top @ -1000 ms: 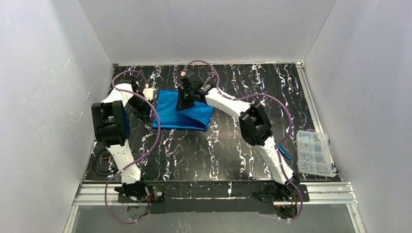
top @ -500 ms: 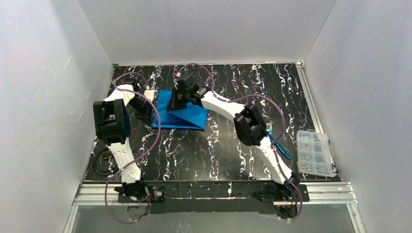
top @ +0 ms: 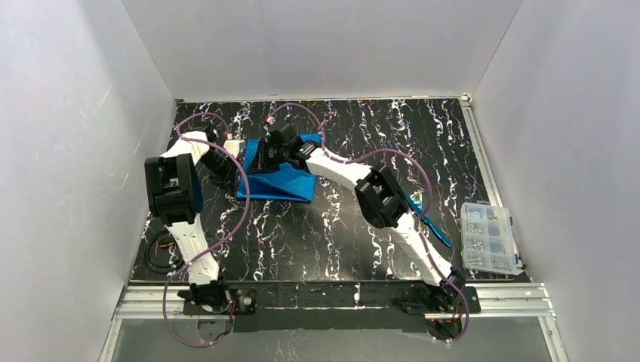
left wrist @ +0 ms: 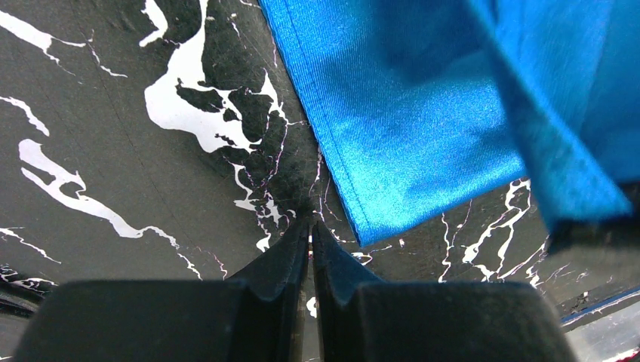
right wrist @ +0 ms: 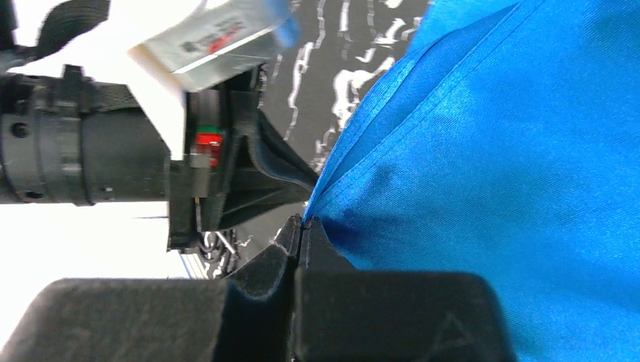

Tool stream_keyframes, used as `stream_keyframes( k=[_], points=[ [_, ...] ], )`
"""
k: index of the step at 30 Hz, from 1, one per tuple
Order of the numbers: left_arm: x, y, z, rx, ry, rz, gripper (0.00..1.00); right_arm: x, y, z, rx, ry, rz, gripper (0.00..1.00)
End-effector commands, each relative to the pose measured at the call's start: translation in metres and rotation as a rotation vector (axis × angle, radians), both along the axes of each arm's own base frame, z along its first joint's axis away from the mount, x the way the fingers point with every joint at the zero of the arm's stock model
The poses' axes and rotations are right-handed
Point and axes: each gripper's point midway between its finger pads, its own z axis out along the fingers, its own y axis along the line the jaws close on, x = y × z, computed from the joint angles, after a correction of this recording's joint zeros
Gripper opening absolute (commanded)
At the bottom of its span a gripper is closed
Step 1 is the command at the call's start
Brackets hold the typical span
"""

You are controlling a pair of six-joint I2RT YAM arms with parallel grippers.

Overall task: Fold the napkin into a case and place the utensils inside
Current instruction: Fold the rectangle-folded napkin at the center of the board.

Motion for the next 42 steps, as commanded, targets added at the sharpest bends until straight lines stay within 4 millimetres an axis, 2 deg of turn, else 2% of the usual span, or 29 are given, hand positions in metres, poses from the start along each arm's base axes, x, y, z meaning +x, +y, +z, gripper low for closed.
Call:
stream_keyframes(
  k=[1,10,15,19,21,24,25,29,32,38,42],
  points=[
    [-0.004,-0.004,0.001,-0.023,0.012,0.000,0.05,-0.014,0.032,0.020,0.113,-0.042,0.079,0.01],
    [-0.002,-0.003,0.001,-0.017,0.008,0.003,0.04,-0.031,0.032,-0.016,0.058,0.011,0.109,0.01],
    [0.000,-0.003,0.002,-0.016,0.008,0.003,0.04,-0.042,0.037,-0.024,0.054,0.024,0.137,0.01],
    [0.000,-0.003,0.003,-0.015,0.007,0.002,0.04,-0.044,0.033,-0.033,0.029,0.034,0.138,0.04],
    [0.001,-0.003,0.004,-0.015,0.006,0.003,0.04,-0.043,0.031,-0.038,0.012,0.031,0.134,0.15],
    [0.002,-0.003,0.007,-0.016,0.001,0.005,0.04,-0.041,0.031,-0.040,0.005,0.029,0.129,0.47],
    [0.002,-0.003,0.008,-0.017,0.000,0.004,0.04,-0.041,0.031,-0.039,0.004,0.028,0.130,0.52],
    [0.003,-0.004,0.016,-0.020,-0.009,-0.001,0.04,-0.035,0.024,-0.017,0.017,0.009,0.130,0.68],
    [0.004,-0.003,0.025,-0.026,-0.019,-0.001,0.05,-0.026,0.010,0.010,0.041,-0.002,0.118,0.71],
    [0.010,-0.001,0.040,-0.043,-0.037,0.010,0.05,-0.009,-0.038,0.060,0.097,-0.008,0.106,0.76],
    [0.019,0.000,0.042,-0.041,-0.045,0.023,0.05,0.013,-0.075,0.082,0.100,-0.013,0.072,0.76]
  ],
)
